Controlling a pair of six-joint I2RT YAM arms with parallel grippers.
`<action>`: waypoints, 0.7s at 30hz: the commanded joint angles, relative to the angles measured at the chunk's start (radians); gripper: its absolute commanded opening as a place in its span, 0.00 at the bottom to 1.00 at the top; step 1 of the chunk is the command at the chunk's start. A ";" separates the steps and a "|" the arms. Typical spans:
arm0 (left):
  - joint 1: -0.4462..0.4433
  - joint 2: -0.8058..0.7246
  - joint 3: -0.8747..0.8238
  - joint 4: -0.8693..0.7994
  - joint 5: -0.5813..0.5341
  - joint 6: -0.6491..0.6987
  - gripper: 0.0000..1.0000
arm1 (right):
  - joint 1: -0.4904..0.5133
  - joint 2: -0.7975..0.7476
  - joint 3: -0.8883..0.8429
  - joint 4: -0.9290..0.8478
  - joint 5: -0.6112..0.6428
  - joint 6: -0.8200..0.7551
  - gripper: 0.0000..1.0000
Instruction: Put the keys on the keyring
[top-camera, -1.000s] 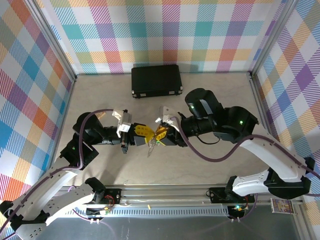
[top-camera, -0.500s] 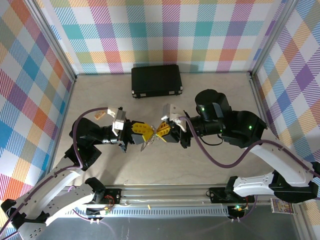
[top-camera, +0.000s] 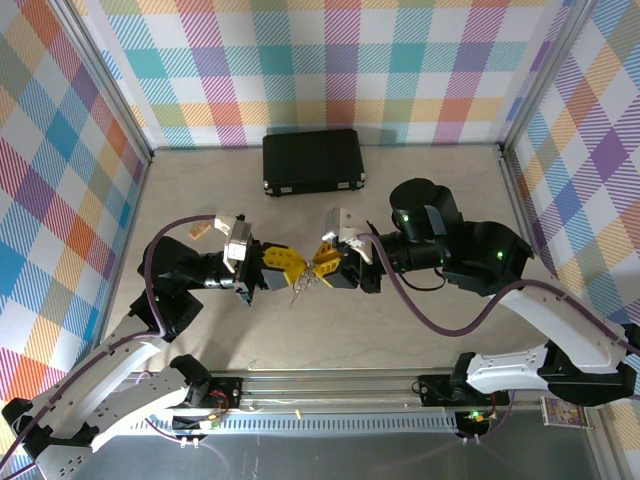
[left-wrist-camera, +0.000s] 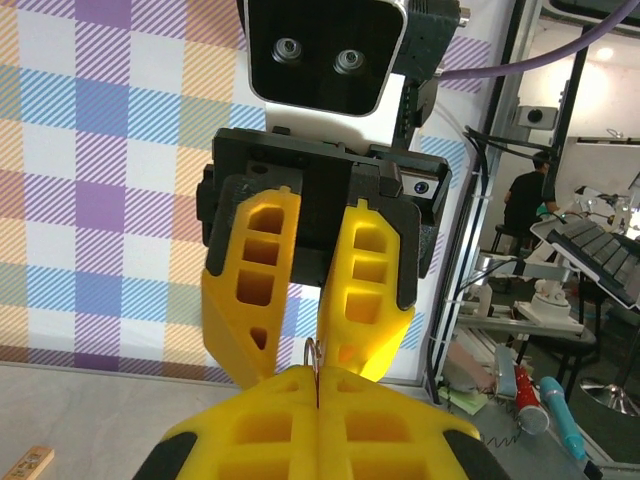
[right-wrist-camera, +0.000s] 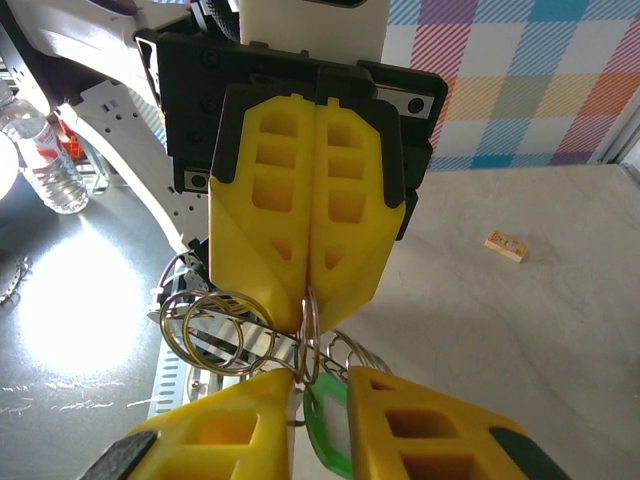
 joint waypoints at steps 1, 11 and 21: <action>-0.012 -0.022 -0.003 0.060 0.048 -0.013 0.00 | -0.002 -0.003 -0.019 0.033 -0.004 -0.009 0.25; -0.012 -0.029 0.002 0.034 0.054 -0.004 0.00 | -0.003 -0.026 -0.033 0.055 -0.023 0.000 0.34; -0.013 -0.043 0.003 0.006 0.044 0.010 0.00 | -0.004 -0.057 -0.050 0.086 -0.032 0.023 0.41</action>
